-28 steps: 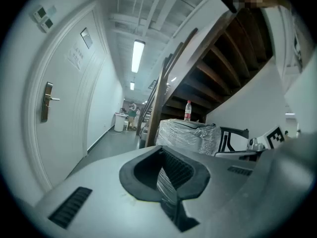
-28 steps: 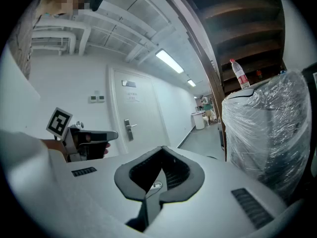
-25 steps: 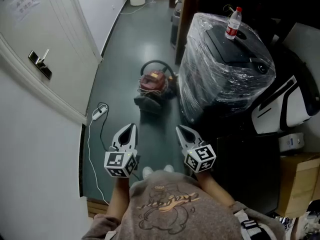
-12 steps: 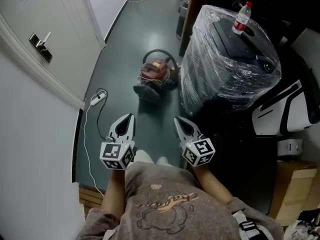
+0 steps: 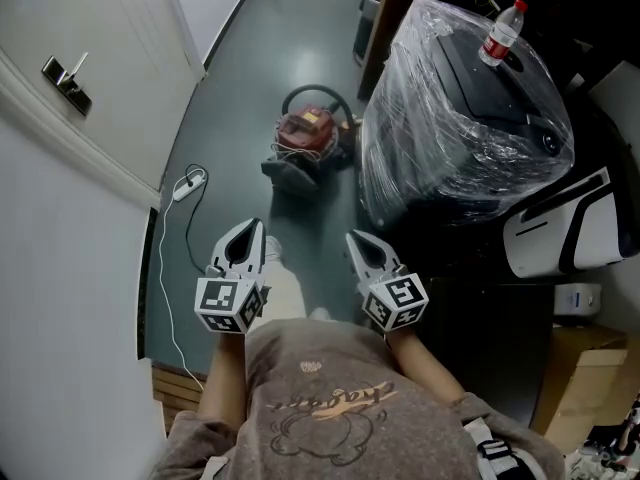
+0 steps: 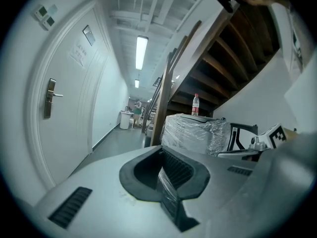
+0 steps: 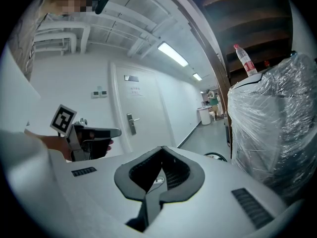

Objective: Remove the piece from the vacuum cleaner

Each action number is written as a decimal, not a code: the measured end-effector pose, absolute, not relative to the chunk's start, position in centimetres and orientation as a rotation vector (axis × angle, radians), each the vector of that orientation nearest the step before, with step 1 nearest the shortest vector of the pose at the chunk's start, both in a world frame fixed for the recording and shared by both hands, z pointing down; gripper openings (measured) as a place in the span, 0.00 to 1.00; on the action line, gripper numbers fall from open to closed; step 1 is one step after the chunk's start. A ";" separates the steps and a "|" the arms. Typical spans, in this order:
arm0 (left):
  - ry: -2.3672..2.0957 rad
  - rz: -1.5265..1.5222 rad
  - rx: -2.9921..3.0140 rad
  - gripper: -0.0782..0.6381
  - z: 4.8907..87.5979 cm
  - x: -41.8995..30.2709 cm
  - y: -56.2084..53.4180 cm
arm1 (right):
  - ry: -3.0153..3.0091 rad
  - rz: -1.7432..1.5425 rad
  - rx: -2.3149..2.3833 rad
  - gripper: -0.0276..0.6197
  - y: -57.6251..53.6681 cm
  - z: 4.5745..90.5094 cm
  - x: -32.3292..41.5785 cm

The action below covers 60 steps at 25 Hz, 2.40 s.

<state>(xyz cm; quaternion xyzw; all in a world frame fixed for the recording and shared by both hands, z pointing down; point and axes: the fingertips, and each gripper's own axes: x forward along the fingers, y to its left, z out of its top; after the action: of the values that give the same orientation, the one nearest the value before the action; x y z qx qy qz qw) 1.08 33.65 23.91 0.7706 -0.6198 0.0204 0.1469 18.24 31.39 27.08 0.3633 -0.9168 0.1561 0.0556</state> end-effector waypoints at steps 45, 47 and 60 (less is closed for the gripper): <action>-1.405 0.045 2.469 0.11 21.9 -10.0 -0.1 | -2.728 0.447 1.439 0.04 0.7 23.6 5.5; -1.391 0.040 2.472 0.11 21.9 -9.7 -0.1 | -2.734 0.446 1.438 0.05 0.7 23.5 5.7; -1.294 -0.040 2.533 0.48 21.4 -9.4 0.2 | -2.852 0.460 1.359 0.38 1.0 23.1 4.7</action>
<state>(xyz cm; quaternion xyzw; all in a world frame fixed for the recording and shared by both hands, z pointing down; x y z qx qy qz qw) -9.38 0.20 21.42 0.8807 -0.4499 -0.0139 0.1479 4.66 1.04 23.07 0.4255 -0.8931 0.1442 -0.0252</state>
